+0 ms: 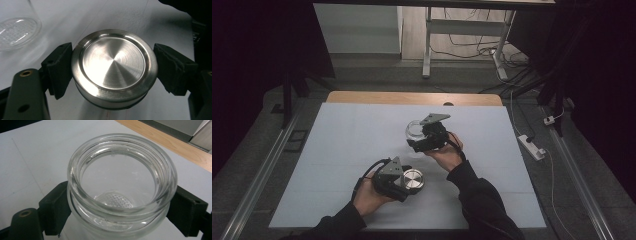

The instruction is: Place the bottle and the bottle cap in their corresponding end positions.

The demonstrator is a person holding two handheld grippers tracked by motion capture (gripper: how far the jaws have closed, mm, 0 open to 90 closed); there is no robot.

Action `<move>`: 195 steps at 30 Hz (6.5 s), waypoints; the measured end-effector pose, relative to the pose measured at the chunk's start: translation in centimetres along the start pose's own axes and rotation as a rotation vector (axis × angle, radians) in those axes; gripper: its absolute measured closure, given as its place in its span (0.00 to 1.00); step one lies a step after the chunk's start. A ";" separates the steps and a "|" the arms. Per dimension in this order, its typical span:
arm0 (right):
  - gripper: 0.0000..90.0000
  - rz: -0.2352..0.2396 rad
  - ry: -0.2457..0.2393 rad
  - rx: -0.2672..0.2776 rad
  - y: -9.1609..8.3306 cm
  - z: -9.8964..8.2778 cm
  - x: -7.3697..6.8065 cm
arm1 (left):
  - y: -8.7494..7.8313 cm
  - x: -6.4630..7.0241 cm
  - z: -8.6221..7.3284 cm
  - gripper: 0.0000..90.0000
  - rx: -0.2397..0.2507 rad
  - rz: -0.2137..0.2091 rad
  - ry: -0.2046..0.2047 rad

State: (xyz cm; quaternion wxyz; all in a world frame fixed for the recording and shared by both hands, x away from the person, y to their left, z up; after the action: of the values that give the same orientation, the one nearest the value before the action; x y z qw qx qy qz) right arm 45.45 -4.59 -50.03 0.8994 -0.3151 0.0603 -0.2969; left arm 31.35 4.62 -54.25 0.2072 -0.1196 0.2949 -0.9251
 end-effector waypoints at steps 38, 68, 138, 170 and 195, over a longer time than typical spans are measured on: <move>0.17 -0.016 0.017 -0.018 4.1 -1.3 1.4 | 3.7 -1.8 -2.2 0.23 -0.136 0.034 -0.007; 0.00 0.055 0.064 -0.034 2.3 -1.5 0.8 | 1.6 -1.9 -1.5 0.00 -0.084 -0.025 -0.098; 0.00 0.056 0.030 0.033 -9.5 -7.4 -4.5 | -9.9 -2.2 -5.4 0.00 0.048 0.084 -0.222; 0.00 -0.142 0.165 0.001 -17.4 -15.6 -1.9 | -16.4 -2.6 -12.3 0.00 0.064 0.254 -0.386; 0.00 -0.195 0.252 -0.076 -20.0 -19.4 -1.6 | -18.5 -2.1 -16.8 0.00 -0.030 0.368 -0.490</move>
State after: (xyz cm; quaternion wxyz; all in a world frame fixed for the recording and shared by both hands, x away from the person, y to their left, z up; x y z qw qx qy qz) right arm 28.55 -26.46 -53.49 0.8390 -0.3137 0.1530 -0.4174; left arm 21.67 27.62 -56.88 0.4345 -0.2869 0.2666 -0.8110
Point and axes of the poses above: each handheld gripper's, and its own axes: y roughly forward along the jaws, z roughly out of its top, x roughly to its right, the point moved 6 cm from there along y, roughly forward along the jaws, and after that the axes turned 3 degrees about -y, right-handed, at the moved point
